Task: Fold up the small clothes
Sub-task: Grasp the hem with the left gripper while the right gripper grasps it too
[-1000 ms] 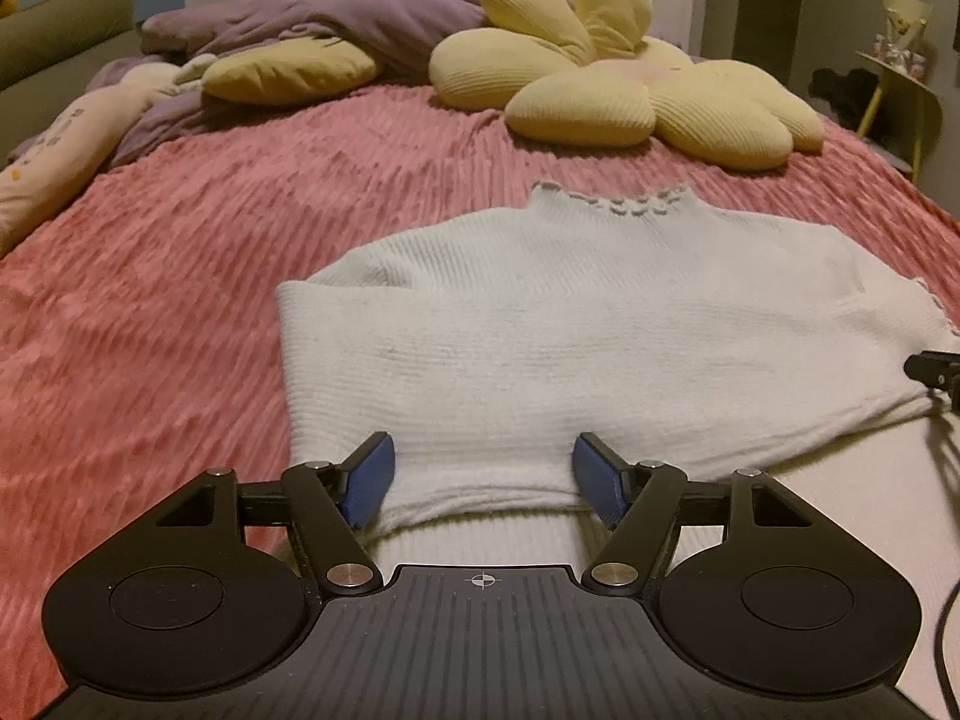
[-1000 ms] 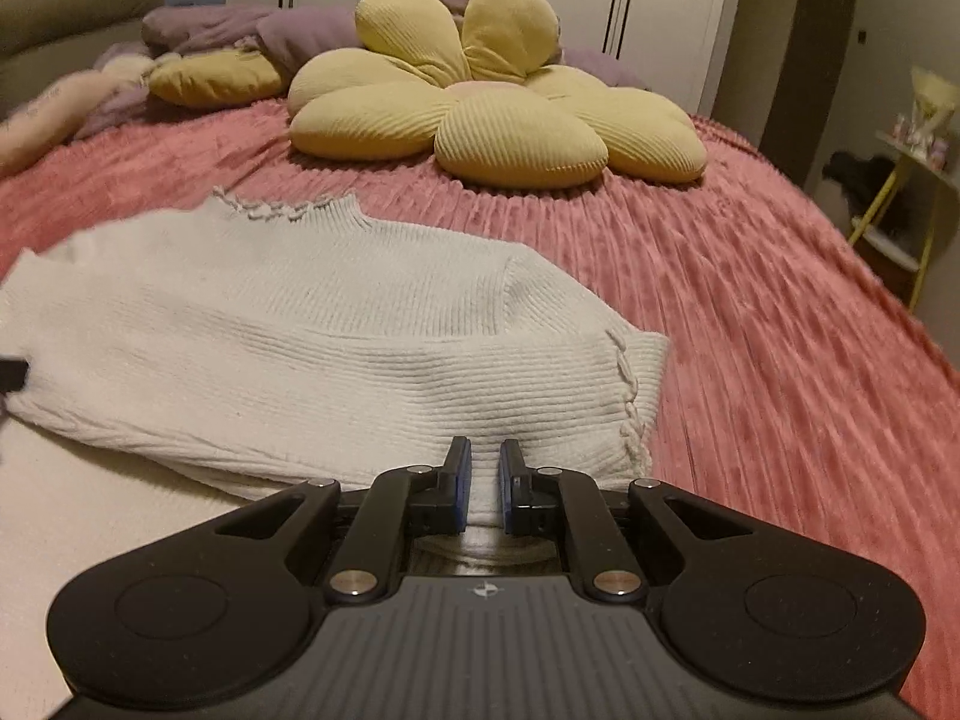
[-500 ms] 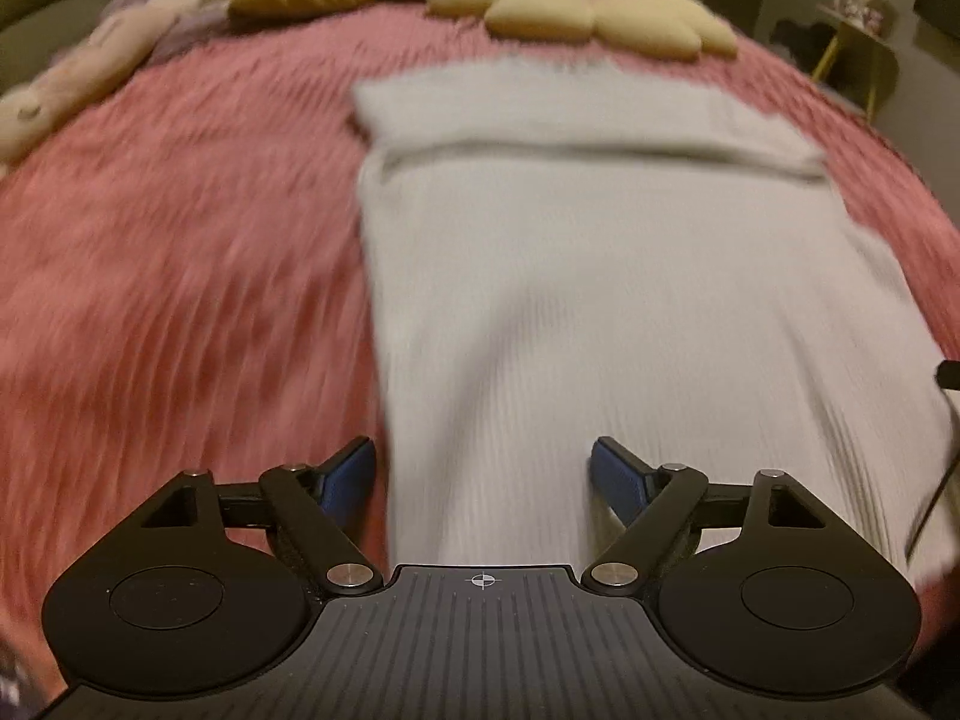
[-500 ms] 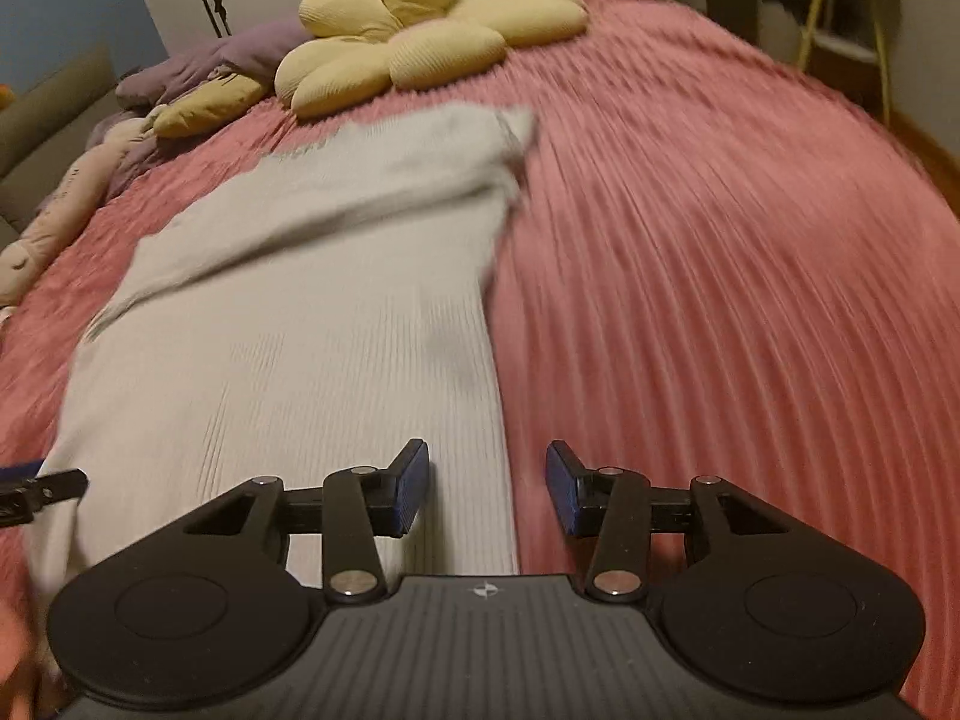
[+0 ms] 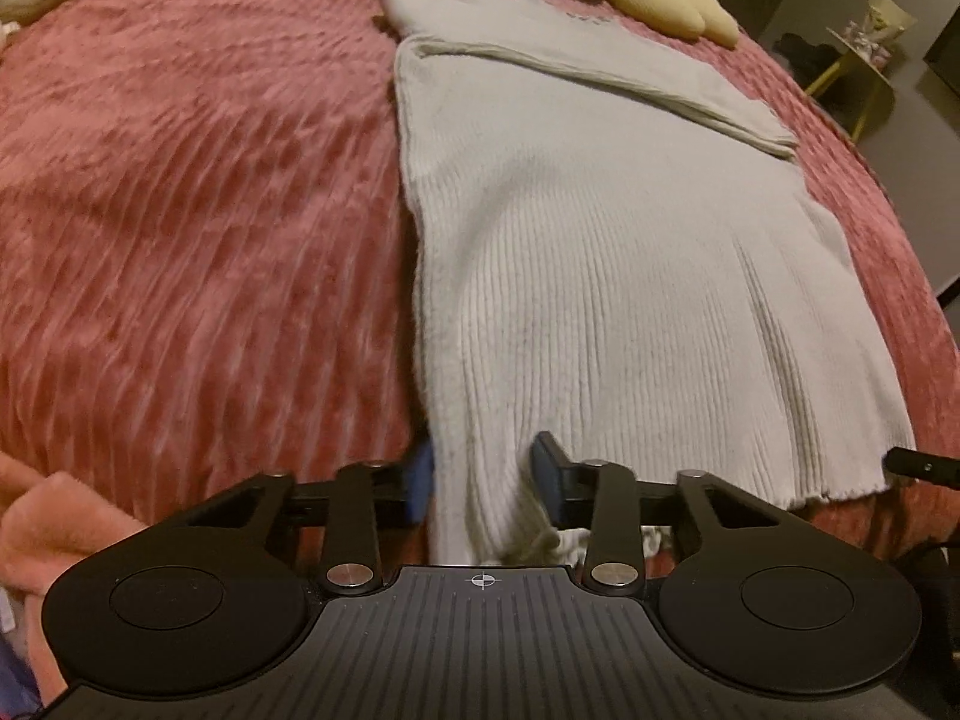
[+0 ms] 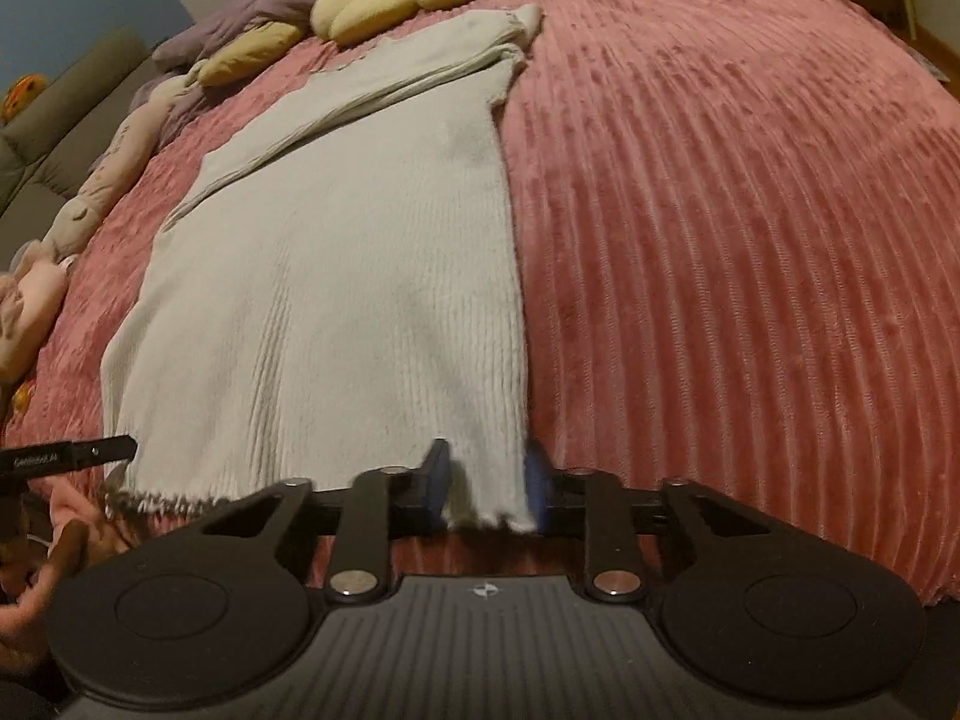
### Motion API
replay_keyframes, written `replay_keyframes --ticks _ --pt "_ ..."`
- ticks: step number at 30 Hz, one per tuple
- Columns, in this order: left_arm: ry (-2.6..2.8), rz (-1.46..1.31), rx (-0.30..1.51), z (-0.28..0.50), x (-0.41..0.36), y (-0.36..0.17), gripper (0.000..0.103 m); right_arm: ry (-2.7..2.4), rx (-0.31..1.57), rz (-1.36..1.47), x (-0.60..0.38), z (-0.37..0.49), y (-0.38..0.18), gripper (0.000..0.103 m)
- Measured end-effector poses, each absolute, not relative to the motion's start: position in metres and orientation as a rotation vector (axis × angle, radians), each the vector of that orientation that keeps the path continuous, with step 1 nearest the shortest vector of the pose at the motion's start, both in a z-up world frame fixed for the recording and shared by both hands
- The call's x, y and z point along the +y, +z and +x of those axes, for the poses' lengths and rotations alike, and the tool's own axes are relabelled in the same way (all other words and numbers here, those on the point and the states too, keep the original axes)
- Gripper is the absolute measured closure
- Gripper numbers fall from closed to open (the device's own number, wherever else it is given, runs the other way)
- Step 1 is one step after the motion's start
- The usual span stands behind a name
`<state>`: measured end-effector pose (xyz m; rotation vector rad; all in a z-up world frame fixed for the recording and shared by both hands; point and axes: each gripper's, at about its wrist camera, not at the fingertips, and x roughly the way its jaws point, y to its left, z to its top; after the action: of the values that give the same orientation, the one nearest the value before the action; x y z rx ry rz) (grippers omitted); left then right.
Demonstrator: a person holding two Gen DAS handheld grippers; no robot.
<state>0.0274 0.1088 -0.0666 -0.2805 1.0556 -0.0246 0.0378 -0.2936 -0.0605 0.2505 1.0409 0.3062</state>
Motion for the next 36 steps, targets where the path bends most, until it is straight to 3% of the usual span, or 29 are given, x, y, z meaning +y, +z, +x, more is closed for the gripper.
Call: replay_keyframes --ticks 3,6,9,13,16,27,36 --pt "-0.044 -0.314 1.062 0.024 0.115 -0.069 0.07 0.318 1.052 0.237 -0.291 0.037 -0.065 0.088" --pt "-0.072 -0.36 1.081 0.022 0.119 -0.071 0.058 0.316 1.07 0.261 -0.293 0.04 -0.067 0.087" --pt "-0.095 -0.372 1.086 0.022 0.119 -0.073 0.061 0.324 1.083 0.304 -0.299 0.041 -0.067 0.084" --pt "-0.107 -0.383 1.104 0.023 0.123 -0.074 0.083 0.337 1.097 0.343 -0.302 0.043 -0.071 0.083" --pt "-0.139 -0.373 1.102 0.023 0.126 -0.07 0.087 0.347 1.098 0.318 -0.301 0.045 -0.071 0.091" --pt "-0.191 -0.536 0.86 0.051 0.147 -0.013 0.088 0.414 0.974 0.432 -0.306 0.077 -0.033 0.095" --pt "-0.095 -0.526 0.738 0.127 0.157 0.006 0.088 0.341 0.812 0.324 -0.276 0.154 -0.003 0.095"
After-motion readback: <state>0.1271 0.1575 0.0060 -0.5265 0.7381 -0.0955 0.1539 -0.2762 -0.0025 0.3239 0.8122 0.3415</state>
